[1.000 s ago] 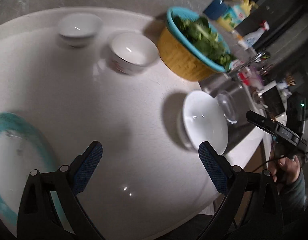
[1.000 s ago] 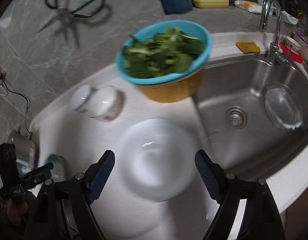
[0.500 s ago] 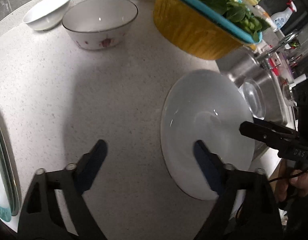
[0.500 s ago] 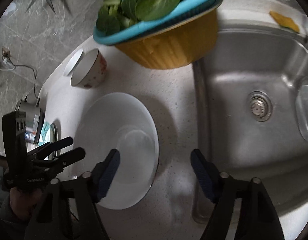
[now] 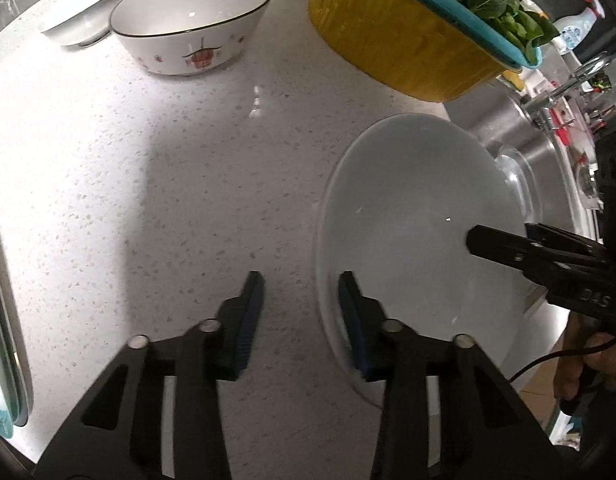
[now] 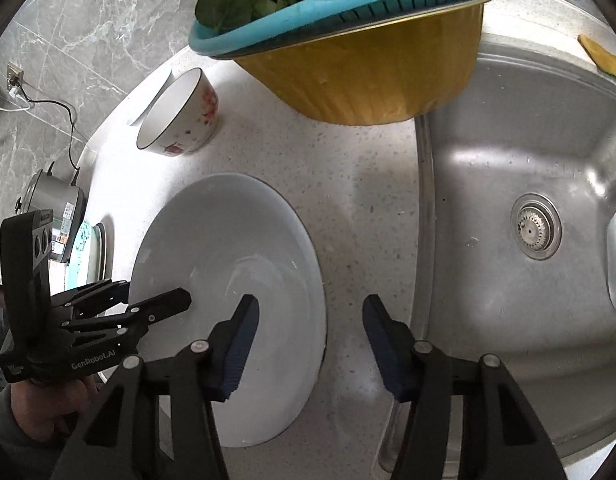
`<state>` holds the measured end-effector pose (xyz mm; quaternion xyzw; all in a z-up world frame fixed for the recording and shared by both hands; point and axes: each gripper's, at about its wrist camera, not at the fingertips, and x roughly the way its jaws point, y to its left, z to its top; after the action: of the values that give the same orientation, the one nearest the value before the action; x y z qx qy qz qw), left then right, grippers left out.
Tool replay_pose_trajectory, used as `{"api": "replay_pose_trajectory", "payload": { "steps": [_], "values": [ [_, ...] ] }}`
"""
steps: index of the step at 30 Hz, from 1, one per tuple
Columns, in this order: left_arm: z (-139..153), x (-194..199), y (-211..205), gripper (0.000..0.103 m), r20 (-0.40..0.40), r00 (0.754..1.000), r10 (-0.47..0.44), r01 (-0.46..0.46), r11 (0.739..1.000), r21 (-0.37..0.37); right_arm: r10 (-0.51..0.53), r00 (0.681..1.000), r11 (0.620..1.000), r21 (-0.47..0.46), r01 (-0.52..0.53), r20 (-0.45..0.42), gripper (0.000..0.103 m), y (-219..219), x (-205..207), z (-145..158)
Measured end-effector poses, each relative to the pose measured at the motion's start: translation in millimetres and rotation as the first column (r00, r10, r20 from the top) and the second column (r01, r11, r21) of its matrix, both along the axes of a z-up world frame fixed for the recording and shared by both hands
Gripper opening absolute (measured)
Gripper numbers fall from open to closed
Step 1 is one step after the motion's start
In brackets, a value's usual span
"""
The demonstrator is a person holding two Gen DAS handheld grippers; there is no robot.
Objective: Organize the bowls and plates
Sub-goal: 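Move both grippers to the large white bowl beside the sink, then carry the large white bowl with both grippers beside the plate stack and release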
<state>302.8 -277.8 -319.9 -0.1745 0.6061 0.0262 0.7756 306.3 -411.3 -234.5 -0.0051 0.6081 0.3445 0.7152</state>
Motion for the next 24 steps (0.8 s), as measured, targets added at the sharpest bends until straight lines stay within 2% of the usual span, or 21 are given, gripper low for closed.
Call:
{"api": "replay_pose_trajectory", "payload": {
  "steps": [2,4,6,7,14,24],
  "values": [
    [2,1,2,0.021,0.003,1.0,-0.004,0.004,1.0,-0.009,0.007,1.0,1.0,-0.015,-0.007,0.001,0.041,2,0,-2],
    [1,3,3,0.018,0.006,1.0,0.0,0.0,1.0,-0.018,0.015,1.0,0.999,-0.03,-0.015,0.008,0.019,4,-1,-2],
    [3,4,5,0.013,0.011,1.0,-0.002,0.002,1.0,-0.022,0.034,0.999,0.998,-0.045,-0.033,0.02,0.011,7,-3,-2],
    [3,5,3,0.009,0.014,1.0,-0.009,0.009,1.0,-0.019,0.041,0.999,0.998,-0.053,-0.039,0.029,0.011,9,-5,-1],
    [5,0,8,0.008,0.017,1.0,-0.009,0.009,1.0,-0.02,0.047,0.998,0.996,-0.077,-0.044,0.044,0.009,13,-12,0],
    [24,-45,45,0.008,0.027,0.999,0.021,-0.021,1.0,0.002,0.096,0.994,0.994,-0.065,-0.092,0.058,0.009,43,-38,18]
  ]
}}
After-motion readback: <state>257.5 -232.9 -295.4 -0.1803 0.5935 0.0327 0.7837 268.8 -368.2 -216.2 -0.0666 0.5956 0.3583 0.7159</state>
